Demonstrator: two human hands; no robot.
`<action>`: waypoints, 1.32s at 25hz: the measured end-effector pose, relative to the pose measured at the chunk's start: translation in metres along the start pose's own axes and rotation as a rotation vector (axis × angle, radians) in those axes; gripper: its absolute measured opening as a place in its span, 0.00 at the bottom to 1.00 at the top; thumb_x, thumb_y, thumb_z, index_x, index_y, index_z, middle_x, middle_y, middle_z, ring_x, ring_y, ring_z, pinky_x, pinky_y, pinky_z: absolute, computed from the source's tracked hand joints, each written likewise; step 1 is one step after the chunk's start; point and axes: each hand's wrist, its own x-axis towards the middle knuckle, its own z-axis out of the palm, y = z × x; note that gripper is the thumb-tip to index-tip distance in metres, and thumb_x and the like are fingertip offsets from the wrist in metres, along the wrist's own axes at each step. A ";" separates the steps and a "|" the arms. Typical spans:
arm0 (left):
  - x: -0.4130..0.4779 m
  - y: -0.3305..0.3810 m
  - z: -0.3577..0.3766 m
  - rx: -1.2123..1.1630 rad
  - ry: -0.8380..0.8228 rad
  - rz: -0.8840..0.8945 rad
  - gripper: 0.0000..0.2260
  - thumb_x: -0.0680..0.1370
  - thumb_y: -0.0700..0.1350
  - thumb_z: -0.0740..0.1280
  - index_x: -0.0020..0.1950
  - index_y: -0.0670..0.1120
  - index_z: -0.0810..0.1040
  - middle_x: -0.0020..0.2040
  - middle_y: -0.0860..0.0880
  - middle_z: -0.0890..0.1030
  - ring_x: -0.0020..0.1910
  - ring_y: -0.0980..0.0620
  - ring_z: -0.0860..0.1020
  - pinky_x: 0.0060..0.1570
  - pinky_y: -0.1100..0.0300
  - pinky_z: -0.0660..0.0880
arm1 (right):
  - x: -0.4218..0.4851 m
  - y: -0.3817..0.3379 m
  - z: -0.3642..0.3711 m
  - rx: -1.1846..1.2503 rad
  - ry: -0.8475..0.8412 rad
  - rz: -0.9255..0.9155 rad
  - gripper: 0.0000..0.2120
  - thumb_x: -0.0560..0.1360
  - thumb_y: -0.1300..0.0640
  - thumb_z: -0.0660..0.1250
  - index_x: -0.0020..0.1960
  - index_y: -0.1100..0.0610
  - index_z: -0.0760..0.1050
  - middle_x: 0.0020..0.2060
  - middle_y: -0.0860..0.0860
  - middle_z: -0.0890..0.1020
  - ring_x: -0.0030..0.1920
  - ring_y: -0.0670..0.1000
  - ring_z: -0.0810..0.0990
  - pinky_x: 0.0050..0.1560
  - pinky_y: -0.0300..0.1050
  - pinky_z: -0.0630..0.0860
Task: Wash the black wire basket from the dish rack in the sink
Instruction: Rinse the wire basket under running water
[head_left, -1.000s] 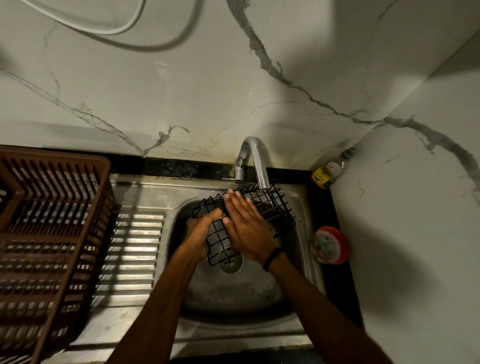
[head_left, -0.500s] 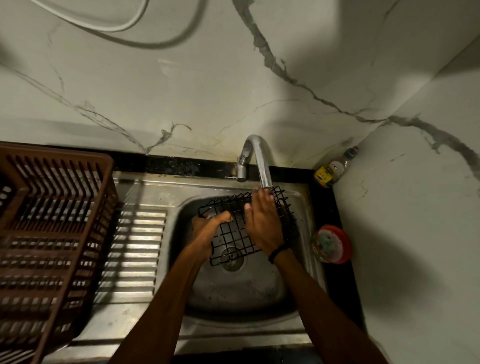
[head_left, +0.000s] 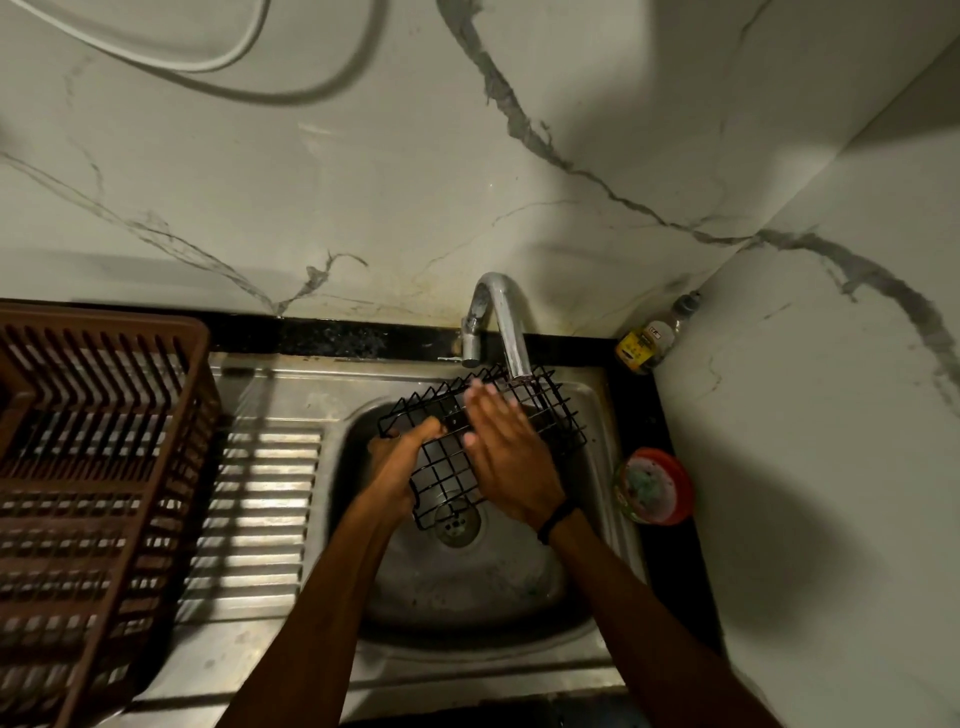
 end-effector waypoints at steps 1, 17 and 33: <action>0.003 -0.002 -0.003 0.019 0.018 -0.008 0.38 0.73 0.48 0.76 0.77 0.41 0.60 0.69 0.42 0.72 0.62 0.42 0.73 0.57 0.51 0.70 | 0.006 0.014 -0.004 0.033 0.078 0.207 0.27 0.84 0.46 0.45 0.79 0.55 0.47 0.79 0.53 0.50 0.79 0.52 0.48 0.79 0.54 0.47; -0.011 0.013 -0.005 -0.008 -0.062 -0.122 0.17 0.77 0.52 0.71 0.62 0.45 0.80 0.51 0.42 0.81 0.46 0.47 0.81 0.37 0.57 0.75 | -0.011 0.026 -0.009 -0.001 0.066 0.242 0.26 0.83 0.47 0.44 0.78 0.56 0.55 0.78 0.54 0.56 0.79 0.52 0.51 0.78 0.54 0.49; 0.004 0.042 0.006 0.137 -0.218 -0.209 0.25 0.56 0.63 0.81 0.48 0.54 0.87 0.73 0.39 0.73 0.70 0.38 0.72 0.71 0.37 0.67 | 0.008 0.057 -0.055 0.241 0.258 0.692 0.22 0.79 0.42 0.60 0.67 0.54 0.71 0.64 0.55 0.76 0.62 0.54 0.75 0.62 0.49 0.70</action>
